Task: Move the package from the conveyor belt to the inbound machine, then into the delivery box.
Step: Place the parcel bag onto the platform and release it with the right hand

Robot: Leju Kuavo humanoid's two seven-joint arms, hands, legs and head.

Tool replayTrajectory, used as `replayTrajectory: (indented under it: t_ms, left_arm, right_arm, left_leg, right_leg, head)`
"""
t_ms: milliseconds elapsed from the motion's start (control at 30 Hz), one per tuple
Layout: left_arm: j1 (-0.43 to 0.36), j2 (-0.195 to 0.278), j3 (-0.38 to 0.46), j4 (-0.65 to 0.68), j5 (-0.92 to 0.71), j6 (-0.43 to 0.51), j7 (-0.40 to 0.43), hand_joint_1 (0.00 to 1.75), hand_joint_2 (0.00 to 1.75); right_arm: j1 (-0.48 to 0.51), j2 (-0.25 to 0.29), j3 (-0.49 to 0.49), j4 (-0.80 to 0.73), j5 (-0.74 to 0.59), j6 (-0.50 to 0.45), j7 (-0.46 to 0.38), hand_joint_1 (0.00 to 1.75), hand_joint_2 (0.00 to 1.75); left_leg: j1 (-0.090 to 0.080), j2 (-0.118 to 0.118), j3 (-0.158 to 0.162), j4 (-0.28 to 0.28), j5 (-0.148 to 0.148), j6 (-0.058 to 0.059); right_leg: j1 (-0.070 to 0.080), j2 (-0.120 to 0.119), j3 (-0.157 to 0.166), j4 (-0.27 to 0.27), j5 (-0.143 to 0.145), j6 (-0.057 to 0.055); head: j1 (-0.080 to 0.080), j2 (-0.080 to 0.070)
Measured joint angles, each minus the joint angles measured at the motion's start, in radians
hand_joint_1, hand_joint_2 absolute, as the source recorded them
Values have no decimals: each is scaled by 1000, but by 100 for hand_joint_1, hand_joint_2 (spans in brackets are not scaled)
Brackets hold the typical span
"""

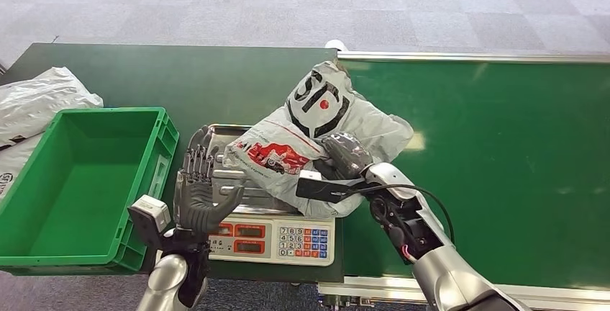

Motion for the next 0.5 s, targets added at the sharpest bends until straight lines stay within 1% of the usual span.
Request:
replayTrajectory:
  t_ms: [200, 300, 400, 500]
  left_arm:
    - [-9, 0, -1, 15, 0, 0, 0, 0, 175]
    - [-11, 0, -1, 19, 11, -4, 0, 0, 175]
    - [-16, 0, -1, 19, 25, -5, 2, 0, 175]
    - [-17, -1, 0, 19, 31, -1, 6, 0, 175]
  right_arm:
    - [-50, 18, 7, 83, 1, 7, 2, 175, 175]
    - [-74, 31, 17, 115, 4, 38, -12, 175, 175]
    - [-116, 62, 55, 160, 30, 91, -35, 175, 175]
    - [-150, 101, 109, 195, 57, 113, -65, 175, 175]
  left_leg:
    - [0, 0, 0, 0, 0, 0]
    - [0, 1, 0, 0, 0, 0]
    - [0, 4, 0, 0, 0, 0]
    - [1, 4, 1, 0, 0, 0]
  right_leg:
    - [0, 0, 0, 0, 0, 0]
    - [0, 1, 0, 0, 0, 0]
    - [0, 3, 0, 0, 1, -1]
    - [1, 3, 0, 0, 1, -1]
  head:
    - [0, 0]
    - [0, 0]
    - [0, 0]
    - [0, 0]
